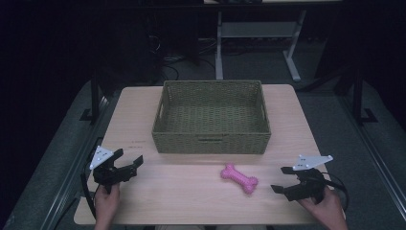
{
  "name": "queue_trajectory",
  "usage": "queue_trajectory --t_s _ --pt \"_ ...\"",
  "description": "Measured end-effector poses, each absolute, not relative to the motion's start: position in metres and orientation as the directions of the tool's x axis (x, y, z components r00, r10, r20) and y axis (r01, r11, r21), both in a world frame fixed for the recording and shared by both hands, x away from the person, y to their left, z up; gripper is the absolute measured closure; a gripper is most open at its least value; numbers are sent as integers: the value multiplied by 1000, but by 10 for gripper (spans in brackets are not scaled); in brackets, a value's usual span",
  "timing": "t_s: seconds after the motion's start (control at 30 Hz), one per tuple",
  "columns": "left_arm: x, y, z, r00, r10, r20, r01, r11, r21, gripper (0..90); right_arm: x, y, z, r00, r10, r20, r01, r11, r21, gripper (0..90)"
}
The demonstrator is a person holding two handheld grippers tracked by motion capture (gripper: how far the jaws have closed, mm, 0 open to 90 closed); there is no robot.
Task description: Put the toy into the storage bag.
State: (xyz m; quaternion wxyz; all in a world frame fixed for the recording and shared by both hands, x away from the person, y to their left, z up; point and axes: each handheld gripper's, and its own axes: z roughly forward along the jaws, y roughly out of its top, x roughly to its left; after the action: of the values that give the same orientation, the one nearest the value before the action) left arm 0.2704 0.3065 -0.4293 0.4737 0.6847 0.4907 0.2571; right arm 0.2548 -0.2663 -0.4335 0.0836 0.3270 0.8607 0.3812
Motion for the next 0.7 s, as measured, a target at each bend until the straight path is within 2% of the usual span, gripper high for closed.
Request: queue_trajectory --t_s 0.27,0.7 --pt "270 308 -428 384 917 -107 423 -72 903 128 254 -241 -419 -808 587 50 451 562 693 219" --pt "269 307 -428 387 917 -99 416 -78 906 128 263 -206 -408 -854 520 28 400 621 674 223"
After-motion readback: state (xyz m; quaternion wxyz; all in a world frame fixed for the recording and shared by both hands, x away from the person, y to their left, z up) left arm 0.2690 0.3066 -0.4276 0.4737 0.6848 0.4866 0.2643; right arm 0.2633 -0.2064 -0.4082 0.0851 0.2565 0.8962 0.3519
